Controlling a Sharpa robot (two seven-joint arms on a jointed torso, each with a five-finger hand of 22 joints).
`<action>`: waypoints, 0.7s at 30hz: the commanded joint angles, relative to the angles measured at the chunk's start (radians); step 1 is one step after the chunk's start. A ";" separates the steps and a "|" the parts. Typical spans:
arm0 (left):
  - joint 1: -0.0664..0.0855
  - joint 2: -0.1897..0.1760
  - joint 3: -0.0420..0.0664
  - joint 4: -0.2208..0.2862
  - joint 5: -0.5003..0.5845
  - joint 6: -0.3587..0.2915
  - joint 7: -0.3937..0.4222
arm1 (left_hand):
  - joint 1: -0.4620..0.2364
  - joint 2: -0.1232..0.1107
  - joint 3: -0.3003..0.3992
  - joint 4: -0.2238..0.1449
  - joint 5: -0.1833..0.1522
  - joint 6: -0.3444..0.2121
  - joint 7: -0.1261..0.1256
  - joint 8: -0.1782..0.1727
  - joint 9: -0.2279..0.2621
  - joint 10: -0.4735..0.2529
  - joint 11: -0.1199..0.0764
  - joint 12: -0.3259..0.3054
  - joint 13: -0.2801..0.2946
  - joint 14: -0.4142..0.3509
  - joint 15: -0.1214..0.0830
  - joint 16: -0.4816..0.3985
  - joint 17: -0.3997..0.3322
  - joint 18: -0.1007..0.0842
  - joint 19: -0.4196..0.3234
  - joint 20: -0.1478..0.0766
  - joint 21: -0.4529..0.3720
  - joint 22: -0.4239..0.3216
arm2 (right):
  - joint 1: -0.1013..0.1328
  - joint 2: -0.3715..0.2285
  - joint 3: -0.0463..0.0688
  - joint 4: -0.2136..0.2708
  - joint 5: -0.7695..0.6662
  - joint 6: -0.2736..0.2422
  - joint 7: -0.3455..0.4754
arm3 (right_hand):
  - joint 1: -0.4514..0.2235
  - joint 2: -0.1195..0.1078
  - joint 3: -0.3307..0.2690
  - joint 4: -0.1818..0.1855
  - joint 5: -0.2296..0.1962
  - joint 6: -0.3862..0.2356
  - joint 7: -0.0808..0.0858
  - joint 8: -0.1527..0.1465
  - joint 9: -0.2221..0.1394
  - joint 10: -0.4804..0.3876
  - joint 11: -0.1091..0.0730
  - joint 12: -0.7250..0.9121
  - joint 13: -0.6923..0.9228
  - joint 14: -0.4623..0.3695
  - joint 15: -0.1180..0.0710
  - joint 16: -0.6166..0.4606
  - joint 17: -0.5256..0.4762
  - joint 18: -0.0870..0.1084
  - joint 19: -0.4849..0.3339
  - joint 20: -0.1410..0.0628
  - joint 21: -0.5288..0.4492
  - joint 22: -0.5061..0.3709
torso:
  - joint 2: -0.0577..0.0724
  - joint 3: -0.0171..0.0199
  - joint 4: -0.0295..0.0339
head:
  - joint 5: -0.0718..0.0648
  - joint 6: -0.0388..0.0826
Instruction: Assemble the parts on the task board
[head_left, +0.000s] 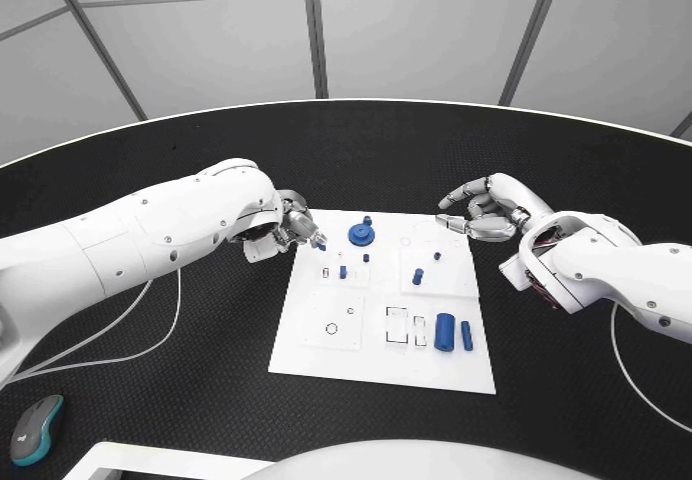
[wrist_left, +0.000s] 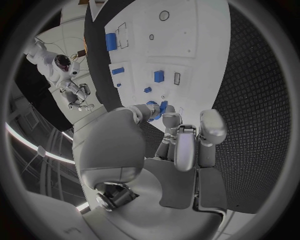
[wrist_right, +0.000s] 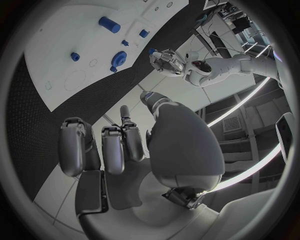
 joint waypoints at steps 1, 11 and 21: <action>-0.009 -0.002 -0.005 0.012 -0.030 -0.008 0.008 | -0.008 -0.002 0.146 -0.137 0.006 0.004 -0.003 0.004 0.003 0.013 -0.005 0.004 0.001 0.066 -0.008 0.007 0.133 -0.007 0.009 0.001 0.005 0.004 | 0.000 0.000 0.000 0.000 0.000 0.000 0.000 | -0.010 0.003 -0.002 0.006 0.007 0.003 0.001 0.003 -0.001 -0.002 -0.003 0.000 0.140 0.094 -0.009 -0.002 0.216 0.013 0.045 -0.009 -0.007 0.129 | 0.002 0.0010 -0.0016 | 0.001 -0.002; -0.031 -0.003 -0.010 0.030 -0.067 0.007 0.022 | -0.011 -0.006 0.152 -0.143 0.008 0.007 -0.004 0.006 0.002 0.018 -0.007 0.007 0.006 0.068 -0.009 0.009 0.138 -0.008 0.010 0.000 0.007 0.006 | -0.003 0.001 0.000 0.000 0.000 0.001 0.001 | -0.009 0.004 -0.001 0.005 0.007 0.003 0.001 0.003 -0.001 -0.002 -0.003 0.000 0.140 0.094 -0.009 -0.002 0.216 0.013 0.045 -0.009 -0.007 0.129 | 0.002 0.0026 -0.0014 | 0.000 -0.006; -0.040 -0.003 -0.011 0.031 -0.072 0.057 0.024 | -0.013 -0.009 0.155 -0.147 0.009 0.009 -0.005 0.007 0.001 0.022 -0.008 0.008 0.009 0.069 -0.010 0.010 0.141 -0.008 0.012 -0.001 0.008 0.008 | -0.004 0.001 0.000 0.000 0.000 0.001 0.002 | -0.009 0.004 -0.001 0.005 0.007 0.003 0.001 0.003 -0.001 -0.002 -0.003 0.000 0.140 0.094 -0.009 -0.002 0.216 0.013 0.045 -0.009 -0.007 0.129 | 0.003 0.0024 -0.0003 | 0.000 -0.010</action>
